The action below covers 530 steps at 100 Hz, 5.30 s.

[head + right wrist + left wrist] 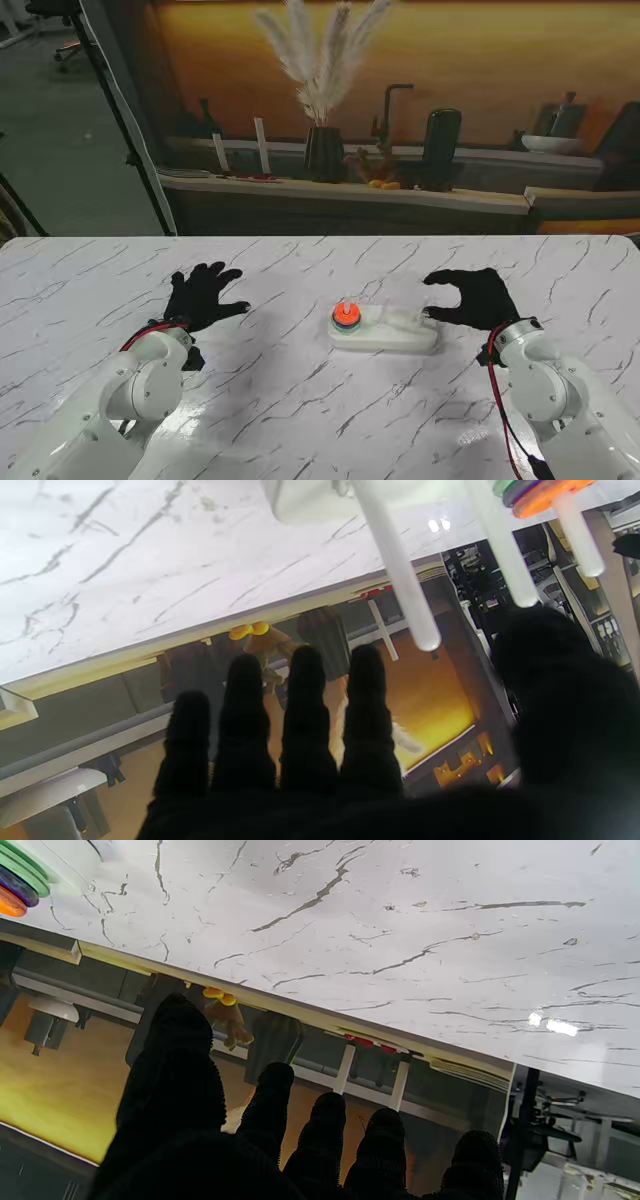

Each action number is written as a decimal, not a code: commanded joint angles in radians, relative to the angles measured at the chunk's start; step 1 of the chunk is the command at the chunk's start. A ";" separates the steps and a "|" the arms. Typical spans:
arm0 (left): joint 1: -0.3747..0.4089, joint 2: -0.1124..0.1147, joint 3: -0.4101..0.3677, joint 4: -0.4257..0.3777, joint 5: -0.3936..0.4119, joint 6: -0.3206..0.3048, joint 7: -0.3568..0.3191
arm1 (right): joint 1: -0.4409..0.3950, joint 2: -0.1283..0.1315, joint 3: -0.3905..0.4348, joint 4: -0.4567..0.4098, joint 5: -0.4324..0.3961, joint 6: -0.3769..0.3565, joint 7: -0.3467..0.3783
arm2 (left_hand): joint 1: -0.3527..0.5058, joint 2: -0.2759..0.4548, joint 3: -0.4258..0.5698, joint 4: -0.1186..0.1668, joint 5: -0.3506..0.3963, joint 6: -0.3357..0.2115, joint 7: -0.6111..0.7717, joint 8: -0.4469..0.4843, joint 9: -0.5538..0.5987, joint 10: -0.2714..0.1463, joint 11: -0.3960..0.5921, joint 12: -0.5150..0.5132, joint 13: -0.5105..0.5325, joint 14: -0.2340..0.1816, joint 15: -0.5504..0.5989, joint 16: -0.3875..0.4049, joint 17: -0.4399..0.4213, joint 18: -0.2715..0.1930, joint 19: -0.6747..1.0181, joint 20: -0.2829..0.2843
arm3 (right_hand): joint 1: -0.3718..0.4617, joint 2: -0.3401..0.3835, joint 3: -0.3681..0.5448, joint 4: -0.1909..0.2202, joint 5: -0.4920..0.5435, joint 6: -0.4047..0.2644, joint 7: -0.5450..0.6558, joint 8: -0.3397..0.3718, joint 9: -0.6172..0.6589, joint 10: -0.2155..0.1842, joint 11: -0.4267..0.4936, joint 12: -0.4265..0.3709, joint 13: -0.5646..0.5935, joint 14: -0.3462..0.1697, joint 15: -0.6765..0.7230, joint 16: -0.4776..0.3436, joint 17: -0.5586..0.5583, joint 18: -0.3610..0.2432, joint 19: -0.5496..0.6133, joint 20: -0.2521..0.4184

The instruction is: Move the three rings of the Hanoi Tower from the left rod to the right rod

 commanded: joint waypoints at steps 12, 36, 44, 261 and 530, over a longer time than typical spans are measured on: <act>0.006 -0.005 0.001 -0.005 -0.002 -0.018 -0.014 | -0.009 -0.006 -0.004 -0.003 0.005 0.000 0.000 | -0.010 0.026 -0.010 -0.021 -0.025 -0.010 -0.011 -0.007 -0.008 0.007 -0.012 0.001 -0.015 0.008 -0.003 0.003 -0.012 0.027 0.011 -0.011 | -0.033 0.008 0.010 0.017 -0.037 0.009 -0.019 0.011 -0.028 -0.008 -0.004 -0.009 -0.008 -0.021 -0.019 -0.017 -0.018 0.335 -0.009 -0.010; 0.008 -0.003 -0.001 -0.015 -0.004 -0.017 -0.028 | -0.014 -0.004 0.000 -0.011 0.004 0.005 0.009 | -0.010 0.025 -0.010 -0.021 -0.026 -0.011 -0.011 -0.007 -0.008 0.008 -0.012 0.001 -0.017 0.009 -0.005 0.002 -0.012 0.029 0.010 -0.012 | -0.030 0.003 0.009 0.017 -0.040 0.011 -0.020 0.012 -0.029 -0.005 -0.004 -0.009 -0.004 -0.020 -0.016 -0.014 -0.018 0.337 -0.007 -0.009; 0.004 -0.004 -0.001 -0.015 -0.001 -0.016 -0.023 | -0.007 -0.002 0.003 -0.007 0.002 -0.001 0.017 | -0.010 0.024 -0.011 -0.021 -0.026 -0.010 -0.011 -0.007 -0.007 0.009 -0.012 0.001 -0.016 0.009 -0.004 0.003 -0.012 0.029 0.010 -0.012 | -0.029 0.000 0.010 0.017 -0.043 0.012 -0.021 0.012 -0.031 -0.003 -0.004 -0.009 -0.005 -0.020 -0.015 -0.013 -0.017 0.338 -0.006 -0.009; 0.000 -0.003 0.008 0.011 -0.027 -0.017 -0.040 | 0.216 0.069 -0.244 0.235 -0.324 -0.089 0.038 | -0.009 0.024 -0.010 -0.021 -0.024 -0.006 -0.011 -0.007 0.005 0.012 -0.008 0.007 -0.021 0.008 -0.006 0.000 -0.014 0.027 -0.003 -0.013 | -0.048 -0.062 0.017 0.028 -0.323 0.064 -0.141 -0.080 -0.170 0.027 0.006 -0.016 -0.038 -0.027 -0.017 -0.001 -0.035 0.345 -0.037 0.024; 0.007 -0.005 -0.005 0.009 -0.062 0.013 -0.053 | 0.326 0.044 -0.499 0.225 -0.134 -0.068 0.141 | -0.005 0.031 -0.011 -0.022 -0.018 -0.004 -0.009 -0.006 0.016 0.015 -0.007 0.011 -0.026 0.009 -0.009 -0.001 -0.013 0.025 -0.030 -0.008 | 0.119 -0.206 0.351 -0.028 -0.236 0.175 0.037 -0.103 -0.073 0.011 0.213 0.079 0.087 -0.064 0.216 0.100 0.049 0.317 0.112 0.178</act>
